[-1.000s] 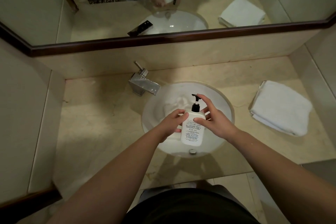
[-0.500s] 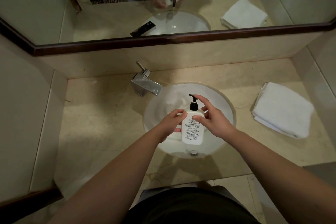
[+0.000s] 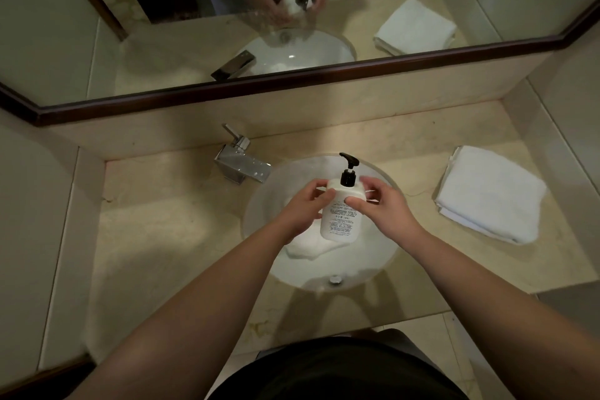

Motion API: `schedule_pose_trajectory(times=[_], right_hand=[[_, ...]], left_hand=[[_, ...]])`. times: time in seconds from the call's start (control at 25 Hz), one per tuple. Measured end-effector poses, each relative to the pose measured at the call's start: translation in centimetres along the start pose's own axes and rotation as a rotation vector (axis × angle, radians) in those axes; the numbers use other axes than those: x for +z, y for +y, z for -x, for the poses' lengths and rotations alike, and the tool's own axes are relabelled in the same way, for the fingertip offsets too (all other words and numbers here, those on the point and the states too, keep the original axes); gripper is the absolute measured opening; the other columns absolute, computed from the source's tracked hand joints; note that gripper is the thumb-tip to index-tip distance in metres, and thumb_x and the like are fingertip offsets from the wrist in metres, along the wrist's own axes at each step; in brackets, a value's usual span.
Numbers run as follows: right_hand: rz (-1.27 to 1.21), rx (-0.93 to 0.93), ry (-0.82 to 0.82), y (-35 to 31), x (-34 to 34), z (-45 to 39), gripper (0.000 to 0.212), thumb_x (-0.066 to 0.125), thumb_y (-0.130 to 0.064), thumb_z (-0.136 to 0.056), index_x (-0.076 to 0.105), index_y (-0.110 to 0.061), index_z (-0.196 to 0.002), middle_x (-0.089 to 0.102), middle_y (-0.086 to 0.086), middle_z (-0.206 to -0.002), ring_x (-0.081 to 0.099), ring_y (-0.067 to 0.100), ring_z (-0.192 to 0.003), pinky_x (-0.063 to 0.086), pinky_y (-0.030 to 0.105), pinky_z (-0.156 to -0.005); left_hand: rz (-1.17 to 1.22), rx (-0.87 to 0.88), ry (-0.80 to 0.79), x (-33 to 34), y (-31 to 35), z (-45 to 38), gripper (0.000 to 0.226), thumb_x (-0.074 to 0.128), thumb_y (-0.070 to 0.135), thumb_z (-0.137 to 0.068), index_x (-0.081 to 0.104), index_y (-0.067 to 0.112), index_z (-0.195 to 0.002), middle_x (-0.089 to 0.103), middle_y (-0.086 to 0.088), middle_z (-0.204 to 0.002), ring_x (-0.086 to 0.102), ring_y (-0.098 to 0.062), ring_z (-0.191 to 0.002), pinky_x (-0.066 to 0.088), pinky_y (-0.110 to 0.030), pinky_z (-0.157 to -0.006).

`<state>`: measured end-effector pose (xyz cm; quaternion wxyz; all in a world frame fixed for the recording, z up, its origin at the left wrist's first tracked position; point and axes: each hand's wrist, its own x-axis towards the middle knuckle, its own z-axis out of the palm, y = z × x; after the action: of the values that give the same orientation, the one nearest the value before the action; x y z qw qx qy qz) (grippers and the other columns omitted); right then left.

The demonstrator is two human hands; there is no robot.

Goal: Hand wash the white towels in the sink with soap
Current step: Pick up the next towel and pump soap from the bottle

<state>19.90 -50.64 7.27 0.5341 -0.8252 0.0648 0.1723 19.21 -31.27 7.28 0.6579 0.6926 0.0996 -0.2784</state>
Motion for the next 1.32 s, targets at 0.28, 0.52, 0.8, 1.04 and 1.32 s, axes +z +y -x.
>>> schedule_pose_trajectory(times=[0.28, 0.52, 0.8, 1.04, 1.32], right_hand=[[-0.002, -0.003, -0.008, 0.8, -9.1, -3.1, 0.041, 0.081, -0.021, -0.08, 0.063, -0.019, -0.116, 0.062, -0.012, -0.087, 0.058, -0.012, -0.072, 0.042, 0.005, -0.067], [0.061, 0.06, 0.051, 4.9, -14.6, -8.4, 0.058, 0.085, -0.027, -0.074, 0.059, -0.021, -0.125, 0.067, -0.005, -0.107, 0.067, 0.014, -0.093, 0.052, 0.024, -0.078], [0.137, 0.076, 0.035, 7.7, -16.9, -13.9, 0.057, 0.083, -0.026, -0.076, 0.054, -0.019, -0.126, 0.064, 0.003, -0.115, 0.065, 0.017, -0.089, 0.05, 0.02, -0.067], [0.111, 0.086, 0.017, 8.0, -17.1, -15.9, 0.055, 0.077, -0.022, -0.083, 0.05, -0.017, -0.131, 0.06, 0.0, -0.114, 0.062, 0.016, -0.092, 0.046, 0.012, -0.064], [0.108, 0.221, 0.026, 8.2, -16.8, -14.5, 0.088, 0.076, -0.026, -0.084, 0.023, -0.015, -0.154, 0.05, 0.008, -0.141, 0.054, 0.025, -0.125, 0.047, 0.035, -0.1]], left_hand=[[-0.275, 0.091, -0.062, 6.1, 4.1, -6.4, 0.041, 0.052, 0.029, -0.103, 0.043, 0.017, -0.141, 0.053, -0.002, -0.133, 0.054, -0.015, -0.118, 0.044, -0.026, -0.093], [-0.496, 0.047, -0.081, 10.8, 5.4, -14.2, 0.052, 0.05, 0.036, -0.103, 0.032, 0.025, -0.15, 0.046, -0.008, -0.137, 0.056, -0.027, -0.116, 0.053, -0.044, -0.095], [-0.558, 0.006, -0.025, 13.3, 5.8, -19.9, 0.052, 0.051, 0.029, -0.103, 0.031, 0.026, -0.151, 0.048, -0.006, -0.126, 0.059, -0.032, -0.11, 0.053, -0.044, -0.092], [-0.48, -0.05, 0.018, 13.8, 5.6, -22.1, 0.053, 0.047, 0.027, -0.105, 0.028, 0.029, -0.154, 0.047, -0.01, -0.138, 0.059, -0.033, -0.113, 0.054, -0.047, -0.089], [-0.488, -0.093, 0.135, 13.9, 4.9, -21.0, 0.067, 0.054, 0.034, -0.101, 0.02, 0.027, -0.158, 0.05, -0.013, -0.139, 0.058, -0.031, -0.117, 0.046, -0.036, -0.095]])
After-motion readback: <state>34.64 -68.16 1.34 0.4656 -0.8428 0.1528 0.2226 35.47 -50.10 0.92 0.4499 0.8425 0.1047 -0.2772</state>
